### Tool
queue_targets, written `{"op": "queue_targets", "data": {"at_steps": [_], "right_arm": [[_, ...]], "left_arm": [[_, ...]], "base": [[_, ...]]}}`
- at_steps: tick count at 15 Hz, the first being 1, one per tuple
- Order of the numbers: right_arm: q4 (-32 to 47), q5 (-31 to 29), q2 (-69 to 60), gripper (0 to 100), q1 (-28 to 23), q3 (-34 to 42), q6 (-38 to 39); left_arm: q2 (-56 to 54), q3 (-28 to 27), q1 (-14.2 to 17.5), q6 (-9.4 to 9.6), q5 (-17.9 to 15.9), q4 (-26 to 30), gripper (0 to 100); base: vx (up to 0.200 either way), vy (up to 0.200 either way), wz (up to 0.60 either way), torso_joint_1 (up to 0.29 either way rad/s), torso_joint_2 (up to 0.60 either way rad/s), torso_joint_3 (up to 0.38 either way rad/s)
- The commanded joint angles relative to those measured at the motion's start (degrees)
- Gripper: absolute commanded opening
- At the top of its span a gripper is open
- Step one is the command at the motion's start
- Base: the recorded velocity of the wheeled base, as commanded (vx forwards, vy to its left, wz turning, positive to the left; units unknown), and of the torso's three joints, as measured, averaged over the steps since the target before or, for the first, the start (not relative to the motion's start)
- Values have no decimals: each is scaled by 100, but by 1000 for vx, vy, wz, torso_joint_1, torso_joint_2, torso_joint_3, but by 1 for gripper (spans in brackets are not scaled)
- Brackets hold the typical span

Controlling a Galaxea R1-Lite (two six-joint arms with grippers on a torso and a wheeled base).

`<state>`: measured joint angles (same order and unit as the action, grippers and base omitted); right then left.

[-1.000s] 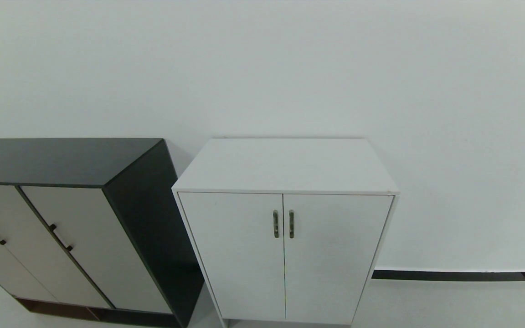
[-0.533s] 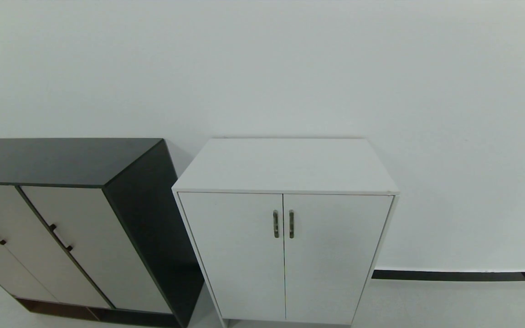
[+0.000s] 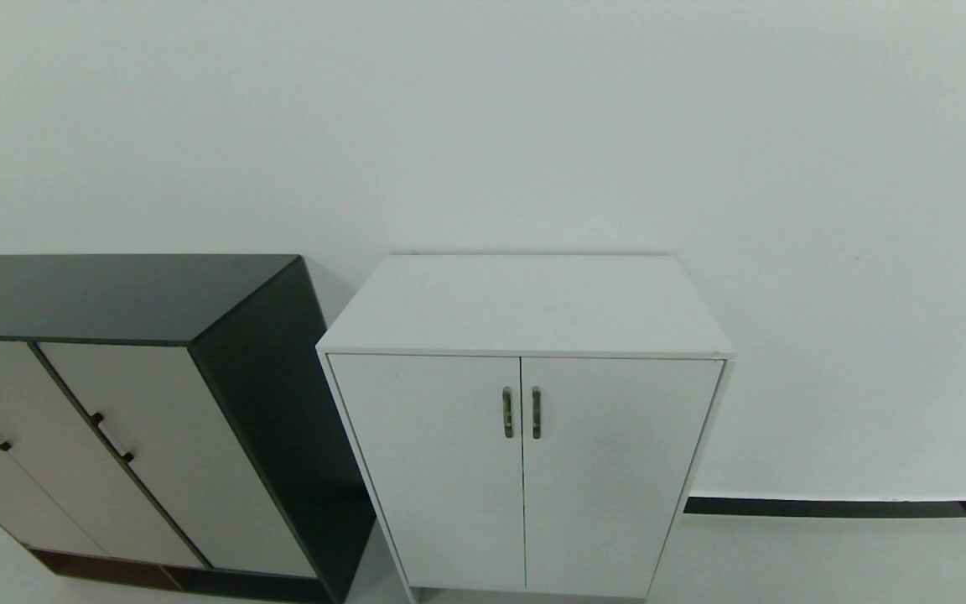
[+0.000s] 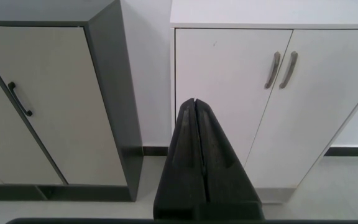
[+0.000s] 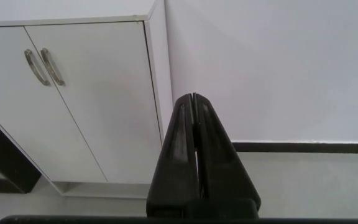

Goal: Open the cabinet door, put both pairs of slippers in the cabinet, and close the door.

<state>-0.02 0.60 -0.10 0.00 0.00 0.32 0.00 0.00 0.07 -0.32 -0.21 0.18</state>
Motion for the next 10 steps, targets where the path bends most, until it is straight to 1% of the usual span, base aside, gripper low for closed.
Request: {"op": "queue_targets", "data": {"at_steps": [1, 10], "right_arm": [[2, 2, 10, 0, 0, 0, 3], [2, 2, 10, 0, 0, 0, 12]], "left_arm": [[0, 0, 1, -3, 3, -1, 0], [0, 0, 1, -3, -6, -1, 0]], "base": [[0, 0, 0, 0, 0, 0], [0, 0, 0, 0, 0, 0]]}}
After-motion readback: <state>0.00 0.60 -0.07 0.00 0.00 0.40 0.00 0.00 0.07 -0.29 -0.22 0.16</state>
